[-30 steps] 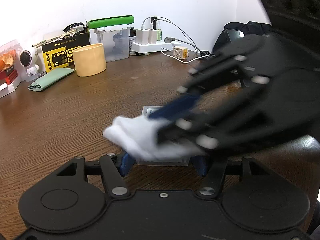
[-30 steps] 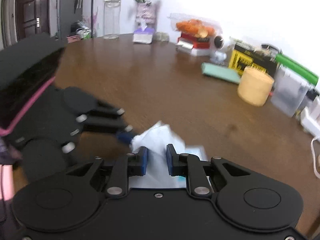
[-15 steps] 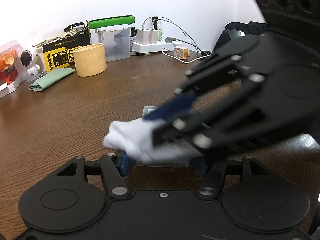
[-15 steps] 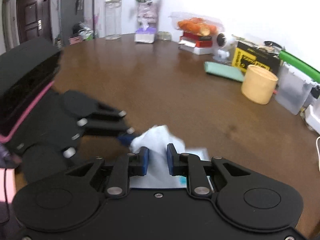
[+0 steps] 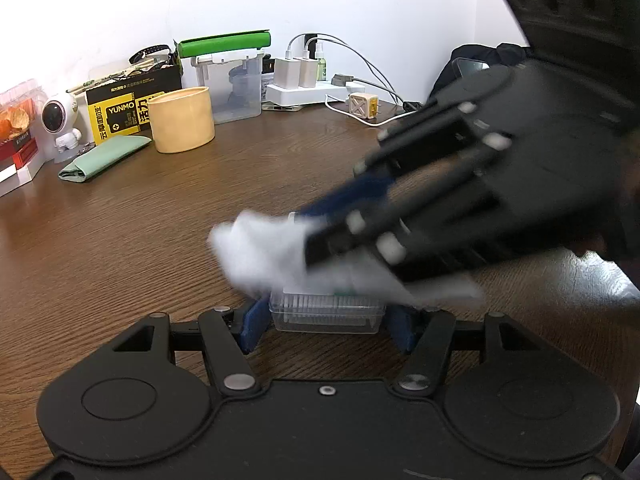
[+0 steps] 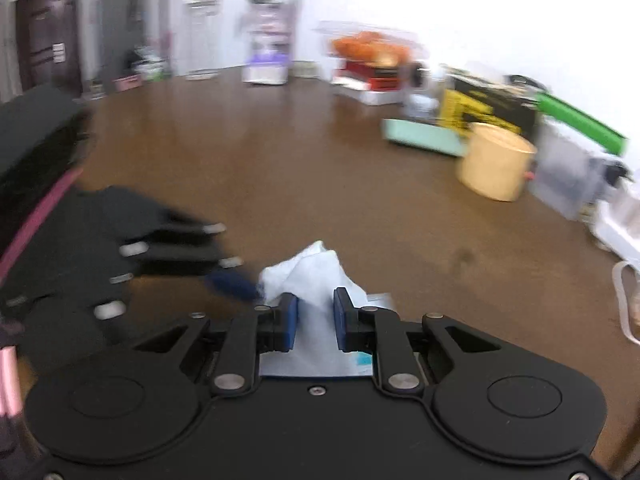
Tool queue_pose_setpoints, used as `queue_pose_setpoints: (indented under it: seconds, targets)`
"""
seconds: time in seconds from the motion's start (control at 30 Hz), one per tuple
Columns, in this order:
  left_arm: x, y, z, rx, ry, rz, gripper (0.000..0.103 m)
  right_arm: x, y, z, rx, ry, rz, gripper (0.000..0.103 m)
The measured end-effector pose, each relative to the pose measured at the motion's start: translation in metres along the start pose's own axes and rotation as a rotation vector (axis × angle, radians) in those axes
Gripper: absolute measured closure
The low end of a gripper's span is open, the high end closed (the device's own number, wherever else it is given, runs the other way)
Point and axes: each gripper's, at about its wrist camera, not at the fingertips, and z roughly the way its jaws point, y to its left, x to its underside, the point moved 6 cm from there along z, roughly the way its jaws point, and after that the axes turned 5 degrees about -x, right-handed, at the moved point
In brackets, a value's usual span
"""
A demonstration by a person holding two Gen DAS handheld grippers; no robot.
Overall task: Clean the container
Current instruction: 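Sweep the tissue across the box rim with the right gripper, then rub the tissue over the box lid again with the right gripper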
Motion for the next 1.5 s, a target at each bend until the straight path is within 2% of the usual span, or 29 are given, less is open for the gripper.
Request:
queue_pose_setpoints:
  seconds: [0.03, 0.13, 0.2, 0.3, 0.37, 0.43, 0.53, 0.57, 0.63, 0.77, 0.83, 1.0, 1.1, 1.23, 1.27, 1.37, 1.47, 1.5]
  targets:
    - [0.000, 0.000, 0.000, 0.000, 0.000, -0.001, 0.042, 0.000, -0.007, 0.001, 0.034, 0.001, 0.007, 0.083]
    - [0.000, -0.001, -0.001, 0.002, -0.001, -0.002, 0.043, 0.010, -0.021, -0.015, 0.047, 0.042, 0.029, 0.083]
    - [0.000, -0.001, 0.000, 0.002, -0.001, -0.003, 0.042, 0.016, -0.017, -0.024, 0.003, 0.061, 0.029, 0.083]
    - [0.001, -0.001, 0.000, 0.002, -0.001, -0.002, 0.042, 0.013, 0.008, -0.020, -0.112, 0.043, 0.005, 0.083]
    - [0.001, -0.001, 0.000, 0.002, 0.000, -0.002, 0.042, 0.005, 0.019, -0.007, -0.115, 0.028, -0.024, 0.083]
    - [0.001, -0.001, 0.000, 0.001, 0.000, 0.000, 0.042, -0.001, 0.014, 0.001, -0.066, 0.013, -0.022, 0.083]
    - [0.001, -0.001, 0.000, 0.001, 0.000, 0.000, 0.042, 0.001, -0.008, -0.001, 0.058, 0.025, -0.011, 0.083]
    - [0.001, 0.000, 0.000, 0.001, 0.000, 0.000, 0.042, 0.005, -0.014, -0.007, 0.067, 0.038, -0.002, 0.083]
    - [0.001, 0.000, 0.000, 0.001, -0.001, 0.000, 0.042, 0.013, -0.019, -0.018, 0.044, 0.053, 0.020, 0.083]
    - [0.001, -0.001, 0.000, 0.002, 0.000, -0.002, 0.042, 0.013, 0.010, -0.018, -0.090, 0.027, 0.018, 0.083]
    - [0.001, -0.001, 0.000, 0.001, 0.000, -0.001, 0.042, 0.006, 0.019, -0.008, -0.080, 0.010, -0.016, 0.083]
    - [0.001, -0.001, -0.001, -0.001, 0.000, 0.001, 0.042, 0.005, -0.013, -0.007, 0.063, 0.026, 0.001, 0.083]
    - [0.001, -0.001, -0.001, 0.001, 0.000, 0.000, 0.042, 0.017, -0.017, -0.023, 0.009, 0.055, 0.031, 0.083]
    - [0.001, -0.002, 0.000, 0.000, 0.000, 0.002, 0.042, 0.014, 0.014, -0.020, -0.098, 0.038, -0.013, 0.083]
    - [0.001, -0.002, 0.000, 0.000, 0.000, 0.002, 0.042, 0.010, 0.019, -0.015, -0.102, 0.028, -0.029, 0.084]
    - [0.001, -0.002, 0.000, -0.001, 0.000, 0.002, 0.042, 0.002, 0.012, -0.003, -0.039, 0.010, -0.031, 0.084]
    - [0.001, -0.002, 0.000, 0.000, 0.000, 0.001, 0.042, 0.007, -0.007, -0.010, 0.055, 0.028, -0.022, 0.083]
    - [0.001, -0.002, 0.000, 0.000, 0.000, 0.001, 0.042, 0.010, -0.012, -0.014, 0.058, 0.036, -0.011, 0.083]
